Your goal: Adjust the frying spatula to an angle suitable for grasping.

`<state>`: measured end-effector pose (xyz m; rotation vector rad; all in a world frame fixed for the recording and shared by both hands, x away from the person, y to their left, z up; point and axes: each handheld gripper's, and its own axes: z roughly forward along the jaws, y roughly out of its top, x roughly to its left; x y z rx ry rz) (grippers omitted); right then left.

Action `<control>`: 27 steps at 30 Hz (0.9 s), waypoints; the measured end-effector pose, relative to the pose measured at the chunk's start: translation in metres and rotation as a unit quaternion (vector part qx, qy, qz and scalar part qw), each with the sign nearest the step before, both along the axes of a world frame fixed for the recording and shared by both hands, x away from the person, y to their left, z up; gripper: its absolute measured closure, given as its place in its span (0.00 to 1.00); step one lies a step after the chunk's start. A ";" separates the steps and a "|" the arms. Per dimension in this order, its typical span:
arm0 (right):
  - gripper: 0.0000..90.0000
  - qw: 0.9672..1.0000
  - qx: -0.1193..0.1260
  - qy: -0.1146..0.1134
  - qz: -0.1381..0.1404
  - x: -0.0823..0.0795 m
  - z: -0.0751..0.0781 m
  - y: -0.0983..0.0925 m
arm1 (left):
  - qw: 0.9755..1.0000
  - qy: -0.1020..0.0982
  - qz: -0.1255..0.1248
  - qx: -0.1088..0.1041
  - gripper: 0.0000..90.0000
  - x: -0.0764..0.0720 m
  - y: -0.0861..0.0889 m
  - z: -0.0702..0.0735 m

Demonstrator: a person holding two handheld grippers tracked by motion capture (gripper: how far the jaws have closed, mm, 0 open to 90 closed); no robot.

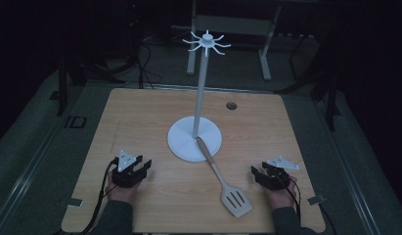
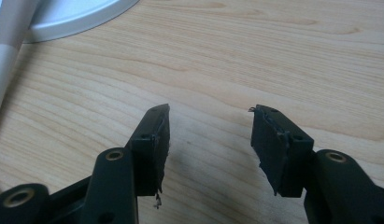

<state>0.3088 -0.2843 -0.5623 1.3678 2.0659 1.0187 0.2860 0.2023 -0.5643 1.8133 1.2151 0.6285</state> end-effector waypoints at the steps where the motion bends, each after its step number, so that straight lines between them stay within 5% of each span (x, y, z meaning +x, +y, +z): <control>1: 0.53 1.000 -0.001 0.000 -0.001 0.000 0.001 0.000 | 1.000 0.000 -0.001 -0.001 0.62 0.000 0.000 0.000; 7: 0.53 1.000 -0.015 0.000 -0.004 -0.002 0.006 0.002 | 1.000 0.003 0.004 -0.001 0.59 0.001 0.001 0.000; 10: 0.57 0.999 -0.047 0.000 0.021 -0.005 0.010 0.012 | 1.000 0.002 0.009 0.000 0.58 0.001 0.001 0.000; 27: 0.61 0.996 -0.053 0.009 0.076 0.006 0.067 0.038 | 1.000 0.003 0.009 -0.006 0.56 0.000 0.001 0.000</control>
